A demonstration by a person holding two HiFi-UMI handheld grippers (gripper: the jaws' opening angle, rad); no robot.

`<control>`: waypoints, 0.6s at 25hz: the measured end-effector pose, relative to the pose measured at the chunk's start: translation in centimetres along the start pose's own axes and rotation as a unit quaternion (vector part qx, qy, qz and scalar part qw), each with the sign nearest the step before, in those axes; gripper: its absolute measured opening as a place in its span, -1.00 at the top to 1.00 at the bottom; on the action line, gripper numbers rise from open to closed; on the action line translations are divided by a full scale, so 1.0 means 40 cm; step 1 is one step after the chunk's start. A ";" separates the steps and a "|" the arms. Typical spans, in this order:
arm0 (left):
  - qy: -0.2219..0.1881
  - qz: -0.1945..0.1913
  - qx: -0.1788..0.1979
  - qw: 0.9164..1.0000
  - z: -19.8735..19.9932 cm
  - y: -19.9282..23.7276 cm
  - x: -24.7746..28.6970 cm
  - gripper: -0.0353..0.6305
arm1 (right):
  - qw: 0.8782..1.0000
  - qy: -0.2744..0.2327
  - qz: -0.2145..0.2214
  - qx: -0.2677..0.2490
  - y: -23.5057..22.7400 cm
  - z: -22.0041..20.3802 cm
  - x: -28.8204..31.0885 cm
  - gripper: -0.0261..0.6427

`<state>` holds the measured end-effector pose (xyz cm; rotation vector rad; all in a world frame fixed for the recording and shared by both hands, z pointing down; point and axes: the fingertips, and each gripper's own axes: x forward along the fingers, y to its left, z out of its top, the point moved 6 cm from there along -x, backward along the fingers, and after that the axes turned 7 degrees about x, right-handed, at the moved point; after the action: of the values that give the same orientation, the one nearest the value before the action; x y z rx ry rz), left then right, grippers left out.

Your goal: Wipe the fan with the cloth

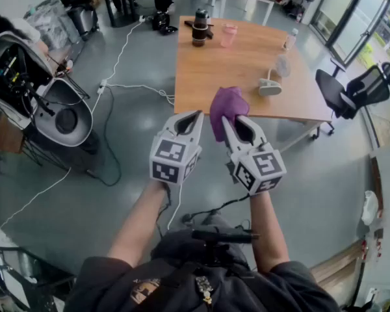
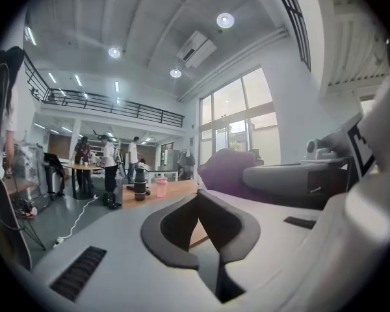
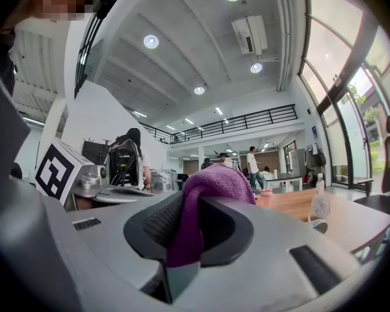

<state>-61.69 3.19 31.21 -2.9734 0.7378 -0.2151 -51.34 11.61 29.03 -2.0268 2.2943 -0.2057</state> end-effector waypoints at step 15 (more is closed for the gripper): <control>0.004 -0.140 0.006 0.990 0.034 -0.260 0.328 0.88 | 0.989 0.001 -0.149 0.023 -0.325 0.001 -0.189 0.70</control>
<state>-45.23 6.26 32.46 -3.0552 0.3153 -0.2445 -37.61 17.53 30.67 -2.3374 1.9559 -0.2732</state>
